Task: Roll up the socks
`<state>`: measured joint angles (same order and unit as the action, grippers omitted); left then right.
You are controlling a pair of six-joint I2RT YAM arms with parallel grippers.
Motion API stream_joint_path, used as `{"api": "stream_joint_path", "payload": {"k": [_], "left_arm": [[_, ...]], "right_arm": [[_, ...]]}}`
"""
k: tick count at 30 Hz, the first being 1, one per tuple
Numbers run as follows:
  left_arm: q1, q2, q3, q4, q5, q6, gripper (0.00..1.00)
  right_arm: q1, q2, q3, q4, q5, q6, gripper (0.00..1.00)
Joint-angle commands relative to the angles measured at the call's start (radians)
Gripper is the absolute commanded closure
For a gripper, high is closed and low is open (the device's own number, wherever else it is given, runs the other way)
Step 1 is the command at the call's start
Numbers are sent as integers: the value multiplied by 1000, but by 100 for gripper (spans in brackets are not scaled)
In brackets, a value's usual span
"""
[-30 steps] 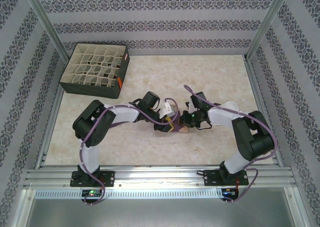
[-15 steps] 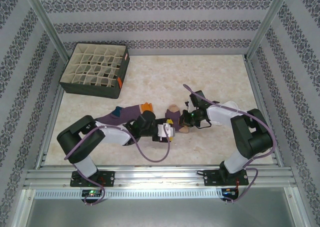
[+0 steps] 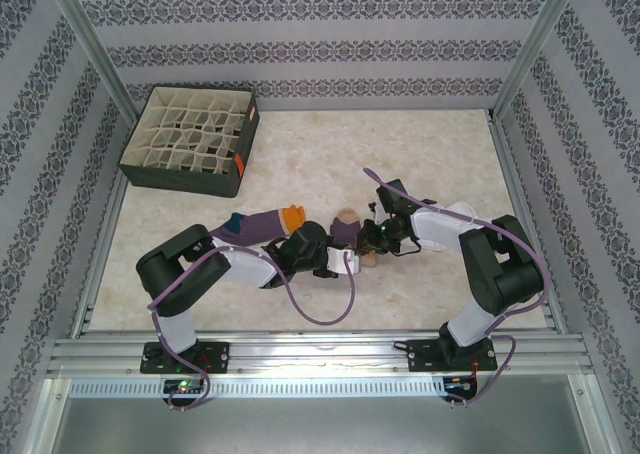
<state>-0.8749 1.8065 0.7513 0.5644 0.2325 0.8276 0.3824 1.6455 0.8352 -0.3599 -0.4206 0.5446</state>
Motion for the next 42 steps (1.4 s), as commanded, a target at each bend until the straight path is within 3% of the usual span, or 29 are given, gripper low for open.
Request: {"api": "stream_joint_path", "payload": {"k": [1,6,12,15,19,35,39,42], "left_arm": [[16,-3,26,-137,81,-63,100],[99,-7,53,-193,313,-300,100],[224,79,107,-173,599,-613,100],[267,116,113,-99,671,-755,100],[305,160,94,42,689,-909,100],[313,255,192,-215,662,-914,100],[313,260,193,-229,649,-902,100],[313,255,197,-260,642,-871,94]], "right_arm": [[7,-5,-51,-89,45,-11,68],[-42,-184,-117,-43,-30,25,52],[-59,-356,-134,-41,-41,-6,48],[-55,-379,-125,-24,-67,-26,47],[-52,-355,-109,4,-64,-73,46],[-14,-90,-14,129,-73,-147,47],[1,-17,2,119,-65,-150,52],[13,39,14,92,-47,-147,62]]}}
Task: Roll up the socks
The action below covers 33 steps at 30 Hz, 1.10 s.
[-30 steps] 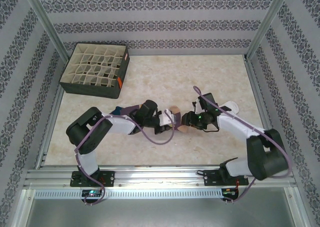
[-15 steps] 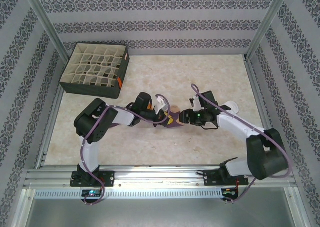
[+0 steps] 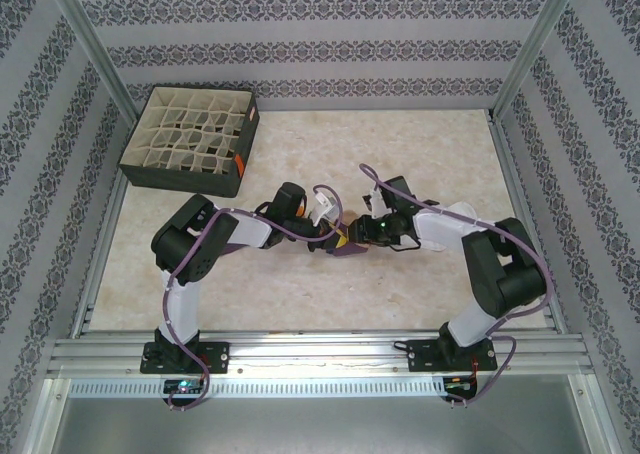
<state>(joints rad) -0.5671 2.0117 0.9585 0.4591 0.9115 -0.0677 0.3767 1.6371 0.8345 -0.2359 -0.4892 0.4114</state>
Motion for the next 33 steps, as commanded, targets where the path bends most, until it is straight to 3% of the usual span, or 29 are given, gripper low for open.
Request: {"api": "stream_joint_path", "payload": {"k": [1,4,8,17,25,33], "left_arm": [[5,46,-8,-169,-37,41,90],[4,21,-11,-204,-54,114,82],[2,-76,-78,-130,-93,229,71],[-1,-292,-254,86,-177,471,57],[-198,-415,-351,90,-574,877,52],[-261,-315,-293,28,-671,981,48]], "right_arm": [[22,65,18,-45,29,-13,67],[25,107,31,-100,58,-21,77],[25,130,25,-140,65,-32,83],[37,166,55,-226,55,-51,85],[50,166,77,-265,60,-61,85],[62,176,84,-272,57,-54,85]]}}
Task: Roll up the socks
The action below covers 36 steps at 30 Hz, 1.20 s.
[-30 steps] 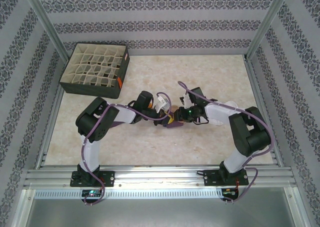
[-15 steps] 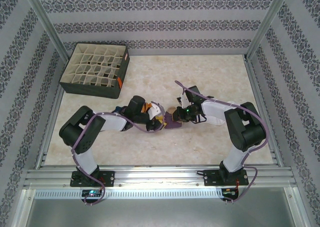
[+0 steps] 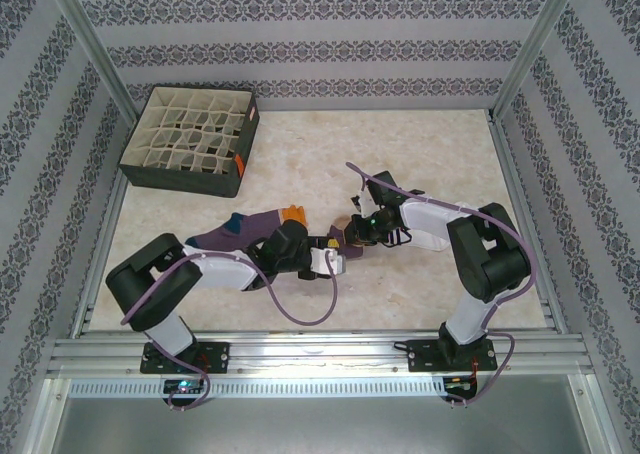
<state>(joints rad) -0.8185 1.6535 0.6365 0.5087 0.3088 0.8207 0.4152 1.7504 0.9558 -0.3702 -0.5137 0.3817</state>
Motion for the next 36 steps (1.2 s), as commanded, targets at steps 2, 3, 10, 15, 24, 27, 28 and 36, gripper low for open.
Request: {"api": "stream_joint_path", "payload": {"k": [2,3,10,15,24,27,28,36], "left_arm": [[-16,75,50,-40,-71,99,48],[-18,87,59,-47,-74,100,47],[-34,164,120,-135,-105,69,62],[-30,190,165,-232,-88,-17,94],[64,183,276,-448,239,-299,100],[103,198,311,-494,350,-385,100],[115,207,326,-513,389,-405,100],[185,315,412,-558,532,-567,100]], "right_arm": [[27,64,-35,-140,79,-21,85],[32,63,-34,-141,78,-21,85],[50,74,-23,-154,69,-15,83],[49,32,-45,-148,68,-14,61],[-33,-216,-116,-88,56,29,44],[-53,-303,-143,-42,56,29,40],[-55,-322,-147,-35,63,24,39],[-51,-284,-186,29,64,20,39]]}}
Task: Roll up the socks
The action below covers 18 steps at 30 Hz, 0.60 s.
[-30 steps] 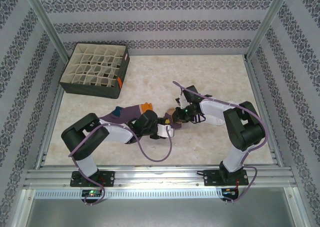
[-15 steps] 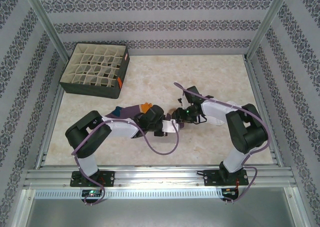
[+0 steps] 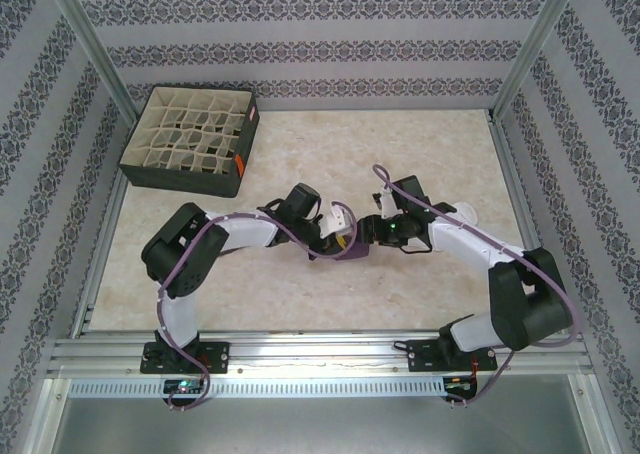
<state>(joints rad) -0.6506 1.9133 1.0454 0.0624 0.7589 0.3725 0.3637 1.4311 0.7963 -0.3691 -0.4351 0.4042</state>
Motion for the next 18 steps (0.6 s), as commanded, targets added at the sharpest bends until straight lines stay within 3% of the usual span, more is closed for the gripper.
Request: {"api": "stream_joint_path", "payload": {"k": [1,12,16,18], "left_arm": [[23,66,10,-111,90,-136,100],[45,140,53,-139,126,-224,100],[42,101,39,-138,106,-188,100],[36,63,17,-124,93,-148,95]], "right_arm": [[4,45,-28,36,-14,-3,39],[25,158,-18,122,-1,-15,44],[35,208,-3,103,5,-18,56],[38,229,-2,90,14,-15,62]]}}
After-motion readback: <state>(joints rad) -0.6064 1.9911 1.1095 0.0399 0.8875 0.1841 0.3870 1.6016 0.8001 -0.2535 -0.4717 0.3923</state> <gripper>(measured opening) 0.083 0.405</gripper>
